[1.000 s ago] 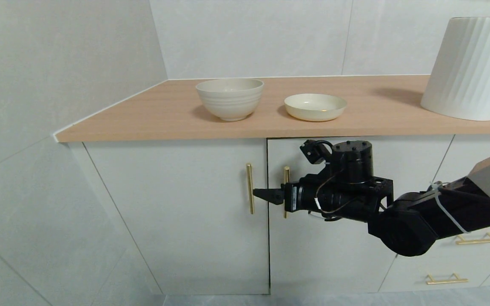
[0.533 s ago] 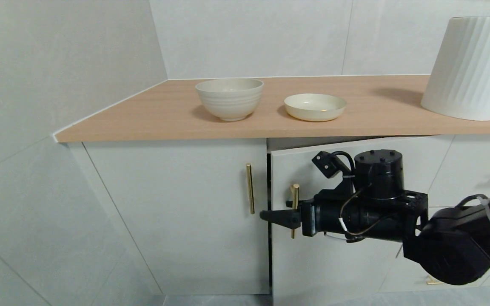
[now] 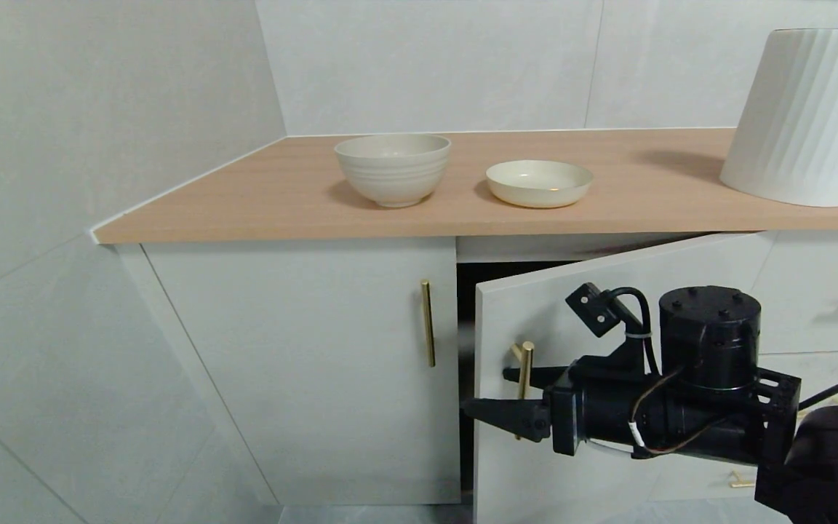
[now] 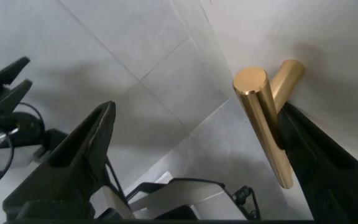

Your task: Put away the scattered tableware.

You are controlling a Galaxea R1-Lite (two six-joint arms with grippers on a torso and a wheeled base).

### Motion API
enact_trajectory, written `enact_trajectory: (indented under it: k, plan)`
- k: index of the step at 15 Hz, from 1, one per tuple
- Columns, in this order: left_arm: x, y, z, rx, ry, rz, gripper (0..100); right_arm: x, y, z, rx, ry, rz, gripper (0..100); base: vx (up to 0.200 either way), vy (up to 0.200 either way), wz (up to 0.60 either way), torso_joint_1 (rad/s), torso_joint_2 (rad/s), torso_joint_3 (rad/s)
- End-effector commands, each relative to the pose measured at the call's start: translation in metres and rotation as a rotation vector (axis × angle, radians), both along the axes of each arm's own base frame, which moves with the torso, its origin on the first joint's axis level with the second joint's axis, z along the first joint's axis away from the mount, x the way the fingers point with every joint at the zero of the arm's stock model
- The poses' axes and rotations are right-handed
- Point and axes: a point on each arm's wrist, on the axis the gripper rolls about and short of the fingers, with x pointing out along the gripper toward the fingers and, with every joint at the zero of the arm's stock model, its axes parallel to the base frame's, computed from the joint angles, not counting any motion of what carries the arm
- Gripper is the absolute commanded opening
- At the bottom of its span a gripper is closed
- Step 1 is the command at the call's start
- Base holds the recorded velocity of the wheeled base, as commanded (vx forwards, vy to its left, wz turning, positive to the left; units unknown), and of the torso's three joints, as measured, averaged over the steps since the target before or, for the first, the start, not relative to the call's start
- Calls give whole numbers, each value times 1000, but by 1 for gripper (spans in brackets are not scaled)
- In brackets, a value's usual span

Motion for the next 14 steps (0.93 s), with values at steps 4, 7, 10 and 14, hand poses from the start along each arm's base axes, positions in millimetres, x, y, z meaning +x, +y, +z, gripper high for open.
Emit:
enact_trajectory:
  k: [4,7,10,14]
  plan:
    - [-13,-6,72,11,-78,-286,100,-19,-2,-3,-17,14,37,100,0,0,0,0,0,0]
    - [38,-11,134,-77,147,-498,100,-24,-1,-4,2,-8,52,100,0,0,0,0,0,0]
    - [117,-15,163,-117,284,-557,100,-24,-1,-3,6,-14,53,100,0,0,0,0,0,0]
    - [144,-19,153,-110,294,-524,100,-23,-1,-1,15,-23,49,100,0,0,0,0,0,0]
